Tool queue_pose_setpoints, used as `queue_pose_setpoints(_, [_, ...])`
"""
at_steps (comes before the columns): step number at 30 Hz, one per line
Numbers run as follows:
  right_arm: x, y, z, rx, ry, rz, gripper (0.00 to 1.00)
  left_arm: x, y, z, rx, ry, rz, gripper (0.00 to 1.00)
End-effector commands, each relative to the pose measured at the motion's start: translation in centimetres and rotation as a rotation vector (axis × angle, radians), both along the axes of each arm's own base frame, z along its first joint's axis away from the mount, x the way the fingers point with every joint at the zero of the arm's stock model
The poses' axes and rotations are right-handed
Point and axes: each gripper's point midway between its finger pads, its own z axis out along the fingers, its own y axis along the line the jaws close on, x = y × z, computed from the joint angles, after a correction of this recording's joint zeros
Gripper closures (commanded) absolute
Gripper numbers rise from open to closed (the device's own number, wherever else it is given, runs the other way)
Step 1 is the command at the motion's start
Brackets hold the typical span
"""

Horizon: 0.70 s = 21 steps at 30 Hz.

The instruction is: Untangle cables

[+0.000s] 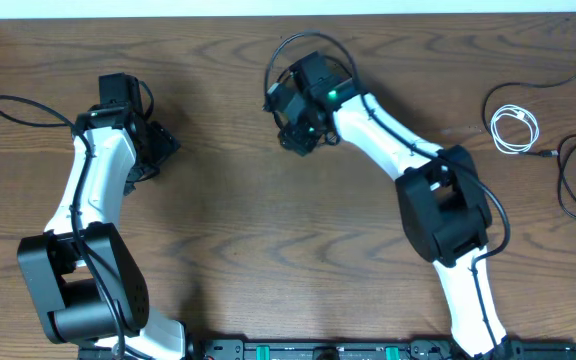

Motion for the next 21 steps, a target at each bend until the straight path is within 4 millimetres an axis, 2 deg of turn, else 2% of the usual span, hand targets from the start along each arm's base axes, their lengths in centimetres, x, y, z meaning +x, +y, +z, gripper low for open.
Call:
queue_pose_setpoints(1, [0.8,-2.1,-3.6,-0.163,-0.043,0.019,0.41,-0.2,0.2,-0.4,0.003,0.013,0.005,0.08])
queue_pose_setpoints(4, [1.0,-3.7,-6.3,-0.250,-0.032,-0.008,0.44,-0.2,0.2,-0.4,0.003,0.013,0.005,0.08])
queue_pose_setpoints(7, [0.3,-4.6,-8.5,-0.281,0.018,-0.008,0.46,-0.2,0.2,-0.4,0.003,0.013,0.005,0.08])
queue_pose_setpoints(10, [-0.7,-5.4,-10.2,-0.323,0.064,-0.004,0.60,-0.2,0.2,-0.4,0.004,0.014,0.005,0.08])
queue_pose_setpoints(11, [-0.9,-5.9,-10.3,-0.343,0.071,-0.007,0.64,-0.2,0.2,-0.4,0.004,0.013,0.005,0.08])
queue_pose_setpoints(12, [-0.9,-6.3,-10.4,-0.364,0.072,-0.010,0.75,-0.2,0.2,-0.4,0.003,0.013,0.005,0.08])
queue_pose_setpoints(13, [-0.7,-6.7,-10.3,-0.390,0.059,-0.019,0.96,-0.2,0.2,-0.4,0.004,0.013,0.005,0.08])
queue_pose_setpoints(14, [-0.4,-7.2,-10.1,-0.418,0.042,-0.029,0.99,-0.2,0.2,-0.4,0.004,0.013,0.005,0.08])
queue_pose_setpoints(21, [2.0,-13.5,-9.4,-0.603,-0.022,-0.239,0.99,-0.2,0.2,-0.4,0.003,0.013,0.005,0.08])
